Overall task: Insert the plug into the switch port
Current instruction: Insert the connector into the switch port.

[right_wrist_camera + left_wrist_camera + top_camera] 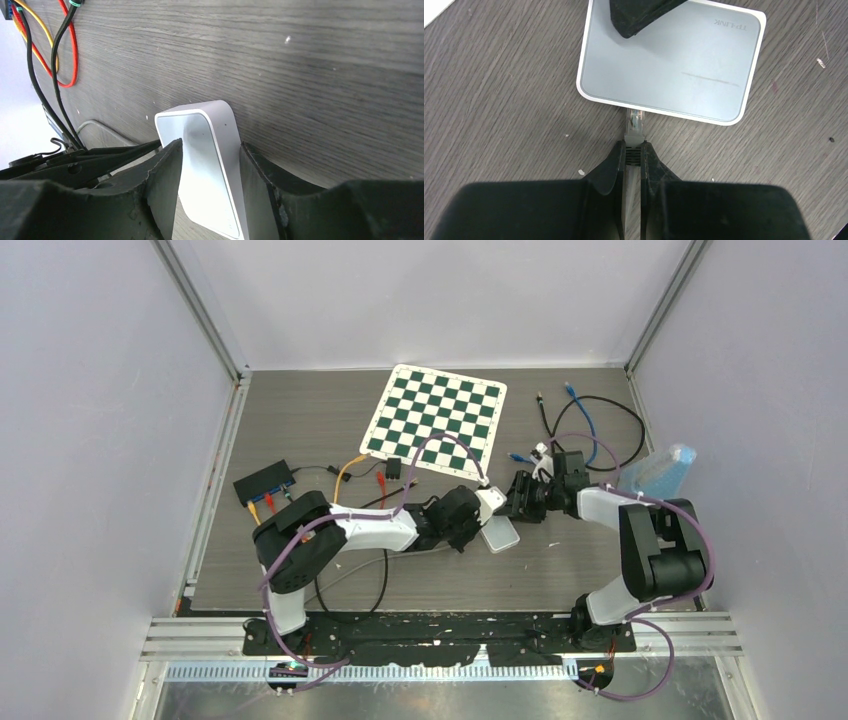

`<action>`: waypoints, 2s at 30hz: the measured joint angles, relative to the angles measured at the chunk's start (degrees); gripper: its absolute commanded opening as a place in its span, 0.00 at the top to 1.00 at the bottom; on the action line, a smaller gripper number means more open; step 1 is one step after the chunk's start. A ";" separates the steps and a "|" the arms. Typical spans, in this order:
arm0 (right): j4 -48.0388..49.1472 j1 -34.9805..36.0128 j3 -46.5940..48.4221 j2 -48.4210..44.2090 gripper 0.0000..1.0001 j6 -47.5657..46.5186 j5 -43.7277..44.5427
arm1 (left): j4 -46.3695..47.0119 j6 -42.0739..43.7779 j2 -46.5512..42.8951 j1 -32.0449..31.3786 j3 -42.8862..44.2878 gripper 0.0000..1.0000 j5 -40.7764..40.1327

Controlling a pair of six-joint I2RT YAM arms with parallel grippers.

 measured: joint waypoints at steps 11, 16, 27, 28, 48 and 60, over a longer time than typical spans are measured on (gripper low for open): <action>-1.97 0.28 5.01 3.85 0.46 -2.91 -0.09 | -0.04 0.02 -0.02 2.71 -0.02 1.00 -0.28; -2.32 0.33 6.19 4.85 0.45 -4.52 -0.44 | -0.07 0.35 -0.04 2.86 -0.04 1.00 -0.33; -2.43 2.62 7.69 6.80 0.46 -5.44 -2.38 | -0.57 0.50 -0.04 2.86 0.13 1.00 0.00; -1.88 2.75 7.37 6.78 0.46 -5.46 -2.64 | -0.79 0.52 -0.04 2.86 0.13 1.00 0.00; -7.13 -0.87 8.41 3.45 0.35 -6.40 -0.22 | -5.03 0.44 -6.86 2.84 -5.18 1.00 -1.57; -7.58 2.78 11.69 3.15 0.36 -8.20 -2.10 | -8.11 -3.15 -9.77 2.86 -7.43 1.00 -1.11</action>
